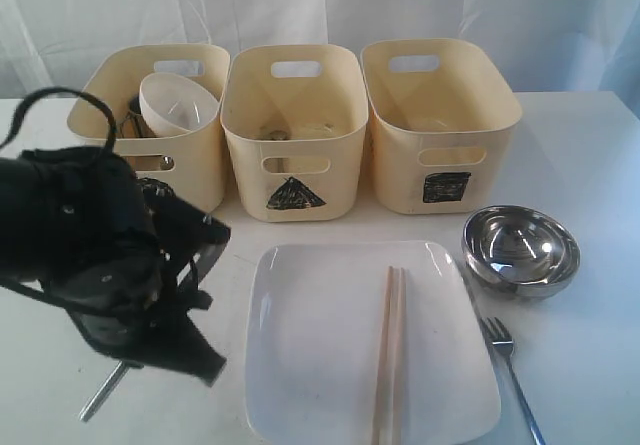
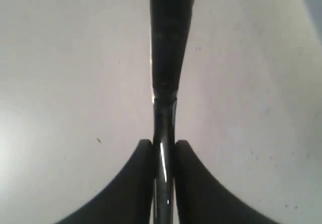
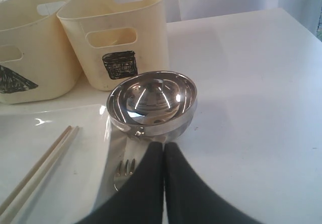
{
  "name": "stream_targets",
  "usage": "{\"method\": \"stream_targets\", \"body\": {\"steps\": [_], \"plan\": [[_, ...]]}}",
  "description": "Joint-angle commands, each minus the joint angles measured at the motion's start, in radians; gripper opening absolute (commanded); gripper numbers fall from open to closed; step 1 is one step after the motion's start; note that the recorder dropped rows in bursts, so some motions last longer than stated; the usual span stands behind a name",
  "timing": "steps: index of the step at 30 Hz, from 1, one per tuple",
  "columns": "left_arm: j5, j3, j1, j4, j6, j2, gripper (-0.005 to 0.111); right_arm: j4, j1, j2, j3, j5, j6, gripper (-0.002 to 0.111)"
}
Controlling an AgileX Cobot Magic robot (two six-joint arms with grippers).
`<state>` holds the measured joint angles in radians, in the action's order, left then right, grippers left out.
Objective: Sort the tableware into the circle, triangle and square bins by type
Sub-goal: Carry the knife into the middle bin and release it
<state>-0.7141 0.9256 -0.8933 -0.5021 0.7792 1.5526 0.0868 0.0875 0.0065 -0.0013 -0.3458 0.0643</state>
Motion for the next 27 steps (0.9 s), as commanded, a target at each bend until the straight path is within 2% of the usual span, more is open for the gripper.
{"method": "stream_targets", "body": {"steps": [1,7,9,16,21,27], "plan": [[-0.004,0.109,0.014,-0.131,0.038,-0.030,0.000,-0.006,-0.008,-0.007,0.001,0.004,0.000,0.000],[0.148,0.209,0.105,-0.298,0.108,-0.028,0.000,-0.006,-0.008,-0.007,0.001,0.004,0.000,0.000],[0.247,0.234,0.151,-0.335,0.115,-0.028,0.000,-0.006,-0.008,-0.007,0.001,0.004,0.000,0.000],[0.648,0.278,0.317,-0.340,0.151,-0.026,0.000,-0.006,-0.008,-0.007,0.001,0.004,0.000,0.000],[0.835,0.314,0.429,-0.333,0.217,0.017,0.000,-0.006,-0.008,-0.007,0.001,0.004,0.000,0.000],[1.014,0.404,0.463,-0.286,0.208,0.142,0.000,-0.006,-0.008,-0.007,0.001,0.004,0.000,0.000]]}}
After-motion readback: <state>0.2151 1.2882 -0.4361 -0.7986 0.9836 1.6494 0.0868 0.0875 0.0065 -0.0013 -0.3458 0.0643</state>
